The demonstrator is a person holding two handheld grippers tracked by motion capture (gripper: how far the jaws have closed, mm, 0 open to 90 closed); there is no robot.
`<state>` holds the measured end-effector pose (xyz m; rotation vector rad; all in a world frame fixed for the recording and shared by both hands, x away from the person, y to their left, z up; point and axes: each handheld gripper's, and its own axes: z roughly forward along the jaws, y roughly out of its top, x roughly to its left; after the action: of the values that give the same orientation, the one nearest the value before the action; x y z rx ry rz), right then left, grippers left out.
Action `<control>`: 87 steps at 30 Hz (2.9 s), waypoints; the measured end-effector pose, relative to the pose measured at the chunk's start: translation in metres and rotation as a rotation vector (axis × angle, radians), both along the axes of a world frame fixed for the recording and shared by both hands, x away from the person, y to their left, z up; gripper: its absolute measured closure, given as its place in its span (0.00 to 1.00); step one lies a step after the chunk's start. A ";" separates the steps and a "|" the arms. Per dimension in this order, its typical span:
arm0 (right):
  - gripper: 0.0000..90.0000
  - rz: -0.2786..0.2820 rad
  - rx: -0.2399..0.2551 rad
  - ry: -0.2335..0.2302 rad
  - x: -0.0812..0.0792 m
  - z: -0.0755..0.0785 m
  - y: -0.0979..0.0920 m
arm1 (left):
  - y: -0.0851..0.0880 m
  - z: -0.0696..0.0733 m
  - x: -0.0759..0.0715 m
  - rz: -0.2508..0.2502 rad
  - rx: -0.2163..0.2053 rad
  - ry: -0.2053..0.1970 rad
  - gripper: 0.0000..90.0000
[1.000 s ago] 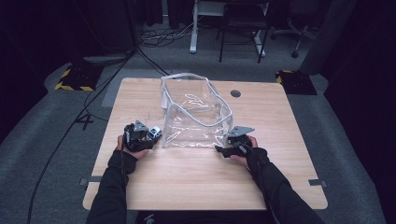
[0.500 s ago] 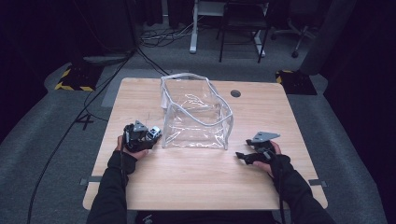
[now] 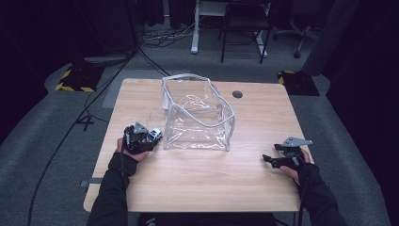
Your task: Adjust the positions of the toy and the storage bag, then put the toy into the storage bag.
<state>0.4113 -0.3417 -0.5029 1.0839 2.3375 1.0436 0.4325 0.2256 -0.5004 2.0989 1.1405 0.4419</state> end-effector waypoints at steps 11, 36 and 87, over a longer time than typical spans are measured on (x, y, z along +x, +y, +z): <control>0.23 0.007 0.002 0.003 0.002 0.000 0.001 | 0.003 0.002 -0.003 0.004 -0.037 -0.033 0.54; 0.23 0.003 -0.003 0.003 -0.001 0.000 0.000 | 0.011 0.037 -0.004 0.023 -0.137 -0.179 0.54; 0.23 0.003 -0.003 0.003 -0.001 0.000 0.000 | 0.004 0.113 0.052 0.056 -0.180 -0.261 0.54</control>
<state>0.4105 -0.3419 -0.5030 1.0819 2.3425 1.0404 0.4849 0.2293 -0.3871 1.7982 1.0463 0.5977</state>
